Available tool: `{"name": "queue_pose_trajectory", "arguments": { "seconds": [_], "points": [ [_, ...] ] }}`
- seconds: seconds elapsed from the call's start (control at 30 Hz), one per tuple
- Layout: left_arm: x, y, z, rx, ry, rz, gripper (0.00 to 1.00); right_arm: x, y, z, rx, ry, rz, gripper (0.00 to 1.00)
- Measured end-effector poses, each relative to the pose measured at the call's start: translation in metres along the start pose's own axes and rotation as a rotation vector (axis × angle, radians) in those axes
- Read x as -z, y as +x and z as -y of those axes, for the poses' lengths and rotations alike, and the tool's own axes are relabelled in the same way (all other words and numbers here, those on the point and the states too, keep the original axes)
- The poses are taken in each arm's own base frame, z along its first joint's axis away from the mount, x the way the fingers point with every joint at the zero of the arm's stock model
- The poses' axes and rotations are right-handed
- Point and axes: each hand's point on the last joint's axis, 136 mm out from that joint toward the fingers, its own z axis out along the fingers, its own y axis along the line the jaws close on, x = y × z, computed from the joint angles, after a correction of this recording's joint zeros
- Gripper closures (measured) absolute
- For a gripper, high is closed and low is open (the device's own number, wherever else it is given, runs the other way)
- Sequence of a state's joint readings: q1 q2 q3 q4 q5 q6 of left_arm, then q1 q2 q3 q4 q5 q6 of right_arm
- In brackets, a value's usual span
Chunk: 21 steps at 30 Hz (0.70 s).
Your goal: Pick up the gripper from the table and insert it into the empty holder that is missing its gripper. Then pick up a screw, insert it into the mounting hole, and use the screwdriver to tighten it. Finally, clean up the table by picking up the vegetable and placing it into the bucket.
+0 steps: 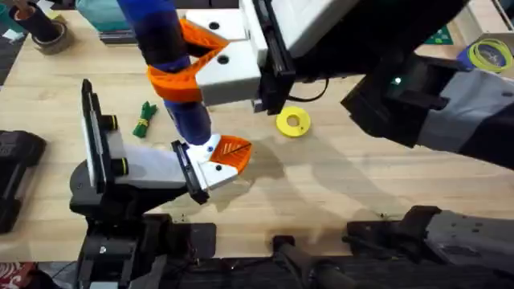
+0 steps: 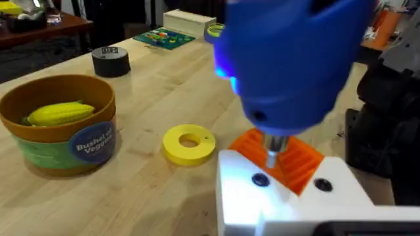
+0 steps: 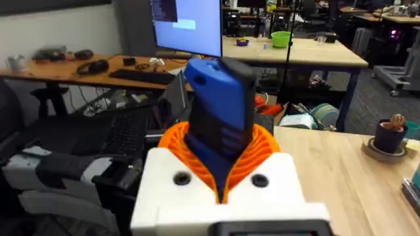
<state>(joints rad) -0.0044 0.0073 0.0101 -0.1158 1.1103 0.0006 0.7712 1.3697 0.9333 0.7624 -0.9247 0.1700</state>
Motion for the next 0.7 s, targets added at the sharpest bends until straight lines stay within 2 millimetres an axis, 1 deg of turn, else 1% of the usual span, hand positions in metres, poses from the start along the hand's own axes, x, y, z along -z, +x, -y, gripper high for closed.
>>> {"name": "queue_pose_trajectory", "arguments": {
  "seconds": [0.13, 0.33, 0.43, 0.57, 0.63, 0.7],
  "points": [
    [0.0, 0.0, 0.0, 0.0, 0.0, 0.0, 0.989, 0.0, -0.004, 0.002, -0.014, 0.003, 0.002, 0.978],
    [0.0, 0.0, 0.0, 0.0, 0.0, 0.0, 0.989, -0.001, -0.021, 0.006, -0.012, 0.009, 0.011, 0.978],
    [0.0, 0.0, 0.0, 0.0, 0.0, 0.0, 0.989, -0.001, -0.023, 0.009, -0.027, 0.018, 0.001, 0.978],
    [0.0, 0.0, 0.0, 0.0, 0.0, 0.0, 0.989, 0.005, -0.018, 0.027, -0.14, 0.076, -0.102, 0.978],
    [0.0, 0.0, 0.0, 0.0, -0.001, 0.0, 0.989, 0.014, -0.016, 0.038, -0.196, 0.135, -0.176, 0.978],
    [0.0, 0.0, 0.0, 0.0, -0.001, 0.0, 0.989, 0.025, -0.019, 0.049, -0.218, 0.206, -0.244, 0.978]
  ]
}}
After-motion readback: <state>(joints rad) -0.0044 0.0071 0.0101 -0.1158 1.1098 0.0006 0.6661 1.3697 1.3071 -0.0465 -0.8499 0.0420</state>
